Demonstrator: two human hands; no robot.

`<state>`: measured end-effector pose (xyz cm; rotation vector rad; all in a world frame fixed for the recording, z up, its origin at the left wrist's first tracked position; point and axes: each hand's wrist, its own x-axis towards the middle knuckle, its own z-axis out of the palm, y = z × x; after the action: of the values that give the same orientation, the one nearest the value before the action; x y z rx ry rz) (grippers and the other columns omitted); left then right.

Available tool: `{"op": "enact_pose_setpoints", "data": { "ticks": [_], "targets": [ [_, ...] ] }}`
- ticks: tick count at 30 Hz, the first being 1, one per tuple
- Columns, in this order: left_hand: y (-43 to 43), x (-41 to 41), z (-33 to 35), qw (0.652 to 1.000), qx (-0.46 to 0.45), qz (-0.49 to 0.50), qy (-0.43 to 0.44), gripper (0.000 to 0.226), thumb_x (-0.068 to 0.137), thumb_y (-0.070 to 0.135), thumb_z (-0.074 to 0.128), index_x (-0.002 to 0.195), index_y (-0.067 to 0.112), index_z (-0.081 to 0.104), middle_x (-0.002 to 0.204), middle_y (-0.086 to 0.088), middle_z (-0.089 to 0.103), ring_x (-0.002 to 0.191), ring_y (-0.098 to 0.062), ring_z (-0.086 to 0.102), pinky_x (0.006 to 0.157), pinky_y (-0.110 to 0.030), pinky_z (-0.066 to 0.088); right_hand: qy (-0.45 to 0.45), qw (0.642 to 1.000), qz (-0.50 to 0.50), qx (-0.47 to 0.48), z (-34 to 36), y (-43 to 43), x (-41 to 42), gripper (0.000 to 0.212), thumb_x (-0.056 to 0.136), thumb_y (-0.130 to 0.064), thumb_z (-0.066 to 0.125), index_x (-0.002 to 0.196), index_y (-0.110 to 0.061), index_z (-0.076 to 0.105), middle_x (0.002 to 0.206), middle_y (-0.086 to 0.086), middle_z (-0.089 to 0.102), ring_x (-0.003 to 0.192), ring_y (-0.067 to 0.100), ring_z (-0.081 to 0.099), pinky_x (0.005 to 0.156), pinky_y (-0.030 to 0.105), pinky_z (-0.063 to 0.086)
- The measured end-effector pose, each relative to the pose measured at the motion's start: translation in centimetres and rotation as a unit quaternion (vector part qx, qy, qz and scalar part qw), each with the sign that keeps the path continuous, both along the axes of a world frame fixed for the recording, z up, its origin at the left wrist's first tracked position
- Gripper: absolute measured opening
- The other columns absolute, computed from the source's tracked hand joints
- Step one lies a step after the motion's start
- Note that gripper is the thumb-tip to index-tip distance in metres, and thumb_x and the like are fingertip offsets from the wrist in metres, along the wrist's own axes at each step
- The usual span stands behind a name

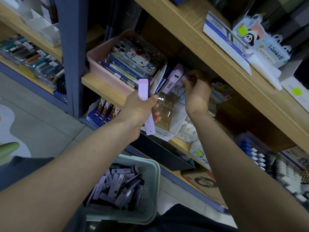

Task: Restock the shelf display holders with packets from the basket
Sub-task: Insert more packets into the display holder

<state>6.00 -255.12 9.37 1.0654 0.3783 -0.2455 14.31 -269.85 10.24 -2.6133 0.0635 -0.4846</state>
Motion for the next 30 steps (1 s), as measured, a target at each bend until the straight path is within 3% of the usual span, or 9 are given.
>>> {"op": "enact_pose_setpoints", "data": {
  "ticks": [6, 12, 14, 16, 18, 20, 24, 28, 30],
  "targets": [
    [-0.1, 0.1, 0.2, 1.000, -0.018, -0.004, 0.001, 0.010, 0.095, 0.014, 0.053, 0.086, 0.012, 0.052, 0.077, -0.005, 0.055, 0.058, -0.013, 0.052, 0.056, -0.025, 0.056, 0.013, 0.996, -0.037, -0.080, 0.5, 0.4, 0.7, 0.031, 0.097, -0.019, 0.046, 0.127, -0.023, 0.052, 0.127, 0.009, 0.049, 0.114, 0.025, 0.050, 0.085, 0.028, 0.039],
    [0.0, 0.3, 0.2, 0.998, -0.064, 0.009, 0.016, 0.009, 0.096, 0.010, 0.050, 0.087, 0.010, 0.051, 0.080, -0.008, 0.057, 0.062, -0.016, 0.056, 0.056, -0.027, 0.058, -0.011, 0.995, -0.043, -0.094, -0.1, 1.0, -0.1, 0.033, 0.099, -0.017, 0.042, 0.131, -0.017, 0.050, 0.117, 0.013, 0.057, 0.099, 0.028, 0.058, 0.074, 0.028, 0.040],
    [0.1, 0.4, 0.2, 0.996, -0.085, 0.026, 0.018, 0.011, 0.097, 0.010, 0.048, 0.086, 0.009, 0.050, 0.080, -0.008, 0.059, 0.062, -0.017, 0.059, 0.058, -0.027, 0.059, -0.065, 0.995, -0.033, -0.069, -0.2, 1.6, -1.4, 0.028, 0.099, -0.015, 0.043, 0.123, -0.004, 0.052, 0.109, 0.019, 0.059, 0.093, 0.030, 0.058, 0.073, 0.029, 0.041],
    [0.1, 0.5, 0.2, 0.994, -0.091, 0.050, 0.015, 0.013, 0.098, 0.010, 0.047, 0.085, 0.010, 0.050, 0.079, -0.008, 0.061, 0.063, -0.017, 0.062, 0.062, -0.027, 0.059, -0.115, 0.993, 0.011, -0.019, -0.6, 2.1, -2.6, 0.021, 0.097, -0.012, 0.046, 0.111, 0.000, 0.056, 0.097, 0.013, 0.058, 0.085, 0.022, 0.056, 0.072, 0.028, 0.043],
    [0.2, 0.8, 0.1, 0.993, -0.090, 0.079, 0.011, 0.015, 0.098, 0.007, 0.046, 0.083, 0.012, 0.050, 0.077, -0.006, 0.063, 0.062, -0.013, 0.064, 0.065, -0.026, 0.058, -0.061, 0.995, 0.064, 0.054, -0.6, 2.6, -3.9, 0.016, 0.098, -0.014, 0.044, 0.103, -0.009, 0.058, 0.089, 0.000, 0.057, 0.077, 0.012, 0.055, 0.069, 0.026, 0.043],
    [0.3, 0.9, 0.1, 0.993, -0.073, 0.097, 0.002, 0.017, 0.097, 0.004, 0.044, 0.084, 0.013, 0.049, 0.078, -0.003, 0.063, 0.063, -0.009, 0.065, 0.071, -0.026, 0.055, 0.056, 0.981, 0.109, 0.150, -0.1, 3.4, -5.6, 0.020, 0.100, -0.018, 0.039, 0.096, -0.014, 0.059, 0.074, -0.005, 0.057, 0.065, 0.010, 0.054, 0.063, 0.029, 0.046],
    [0.4, 0.8, 0.2, 0.994, -0.033, 0.103, -0.003, 0.008, 0.095, 0.006, 0.047, 0.090, 0.010, 0.052, 0.085, 0.000, 0.064, 0.070, -0.005, 0.063, 0.080, -0.030, 0.050, 0.267, 0.901, 0.149, 0.307, 1.4, 5.1, -8.6, 0.021, 0.101, -0.023, 0.039, 0.104, -0.008, 0.053, 0.073, 0.002, 0.062, 0.059, 0.008, 0.060, 0.058, 0.021, 0.054],
    [0.4, 0.7, 0.5, 0.997, -0.044, 0.069, 0.006, 0.016, 0.096, 0.011, 0.048, 0.084, 0.021, 0.053, 0.098, 0.001, 0.066, 0.094, -0.020, 0.062, 0.079, -0.042, 0.052, 0.345, 0.853, 0.174, 0.350, 1.4, 5.0, -9.4, 0.016, 0.098, -0.014, 0.046, 0.110, -0.004, 0.048, 0.085, 0.005, 0.063, 0.058, 0.009, 0.062, 0.057, 0.020, 0.054],
    [0.4, 0.6, 0.5, 0.998, -0.037, 0.050, -0.005, 0.013, 0.096, 0.012, 0.049, 0.092, 0.022, 0.056, 0.103, -0.003, 0.065, 0.095, -0.023, 0.061, 0.071, -0.037, 0.053, 0.318, 0.876, 0.187, 0.310, 1.1, 4.5, -9.4, 0.015, 0.099, -0.011, 0.042, 0.111, -0.005, 0.051, 0.080, 0.002, 0.061, 0.051, 0.001, 0.053, 0.050, 0.013, 0.045]
  ]
}}
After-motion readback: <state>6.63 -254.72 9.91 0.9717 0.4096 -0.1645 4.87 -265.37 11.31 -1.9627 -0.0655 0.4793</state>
